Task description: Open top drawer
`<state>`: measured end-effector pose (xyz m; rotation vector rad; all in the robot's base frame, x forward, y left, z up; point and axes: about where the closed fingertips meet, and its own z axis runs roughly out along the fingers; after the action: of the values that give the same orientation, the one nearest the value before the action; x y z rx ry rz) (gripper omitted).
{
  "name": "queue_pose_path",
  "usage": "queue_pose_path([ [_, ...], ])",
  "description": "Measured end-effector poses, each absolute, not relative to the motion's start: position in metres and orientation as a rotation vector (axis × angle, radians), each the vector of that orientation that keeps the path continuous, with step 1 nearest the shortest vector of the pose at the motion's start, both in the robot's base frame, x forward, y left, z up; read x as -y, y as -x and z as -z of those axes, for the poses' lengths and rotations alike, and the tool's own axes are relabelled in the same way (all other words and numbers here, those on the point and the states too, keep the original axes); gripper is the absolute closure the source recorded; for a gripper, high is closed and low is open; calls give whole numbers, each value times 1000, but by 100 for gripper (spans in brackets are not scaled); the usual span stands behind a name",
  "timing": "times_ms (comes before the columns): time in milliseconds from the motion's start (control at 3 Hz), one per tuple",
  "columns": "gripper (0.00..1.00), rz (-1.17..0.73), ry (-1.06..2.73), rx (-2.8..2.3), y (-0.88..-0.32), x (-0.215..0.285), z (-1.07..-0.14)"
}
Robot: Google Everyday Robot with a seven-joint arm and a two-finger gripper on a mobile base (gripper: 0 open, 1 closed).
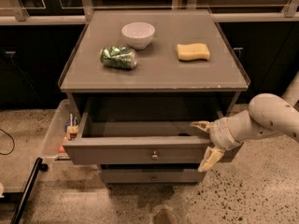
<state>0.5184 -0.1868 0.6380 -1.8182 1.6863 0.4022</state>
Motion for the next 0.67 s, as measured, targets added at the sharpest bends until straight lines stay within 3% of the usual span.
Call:
queue_pose_path([
  [667, 60, -384, 1827, -1680, -448, 205, -650],
])
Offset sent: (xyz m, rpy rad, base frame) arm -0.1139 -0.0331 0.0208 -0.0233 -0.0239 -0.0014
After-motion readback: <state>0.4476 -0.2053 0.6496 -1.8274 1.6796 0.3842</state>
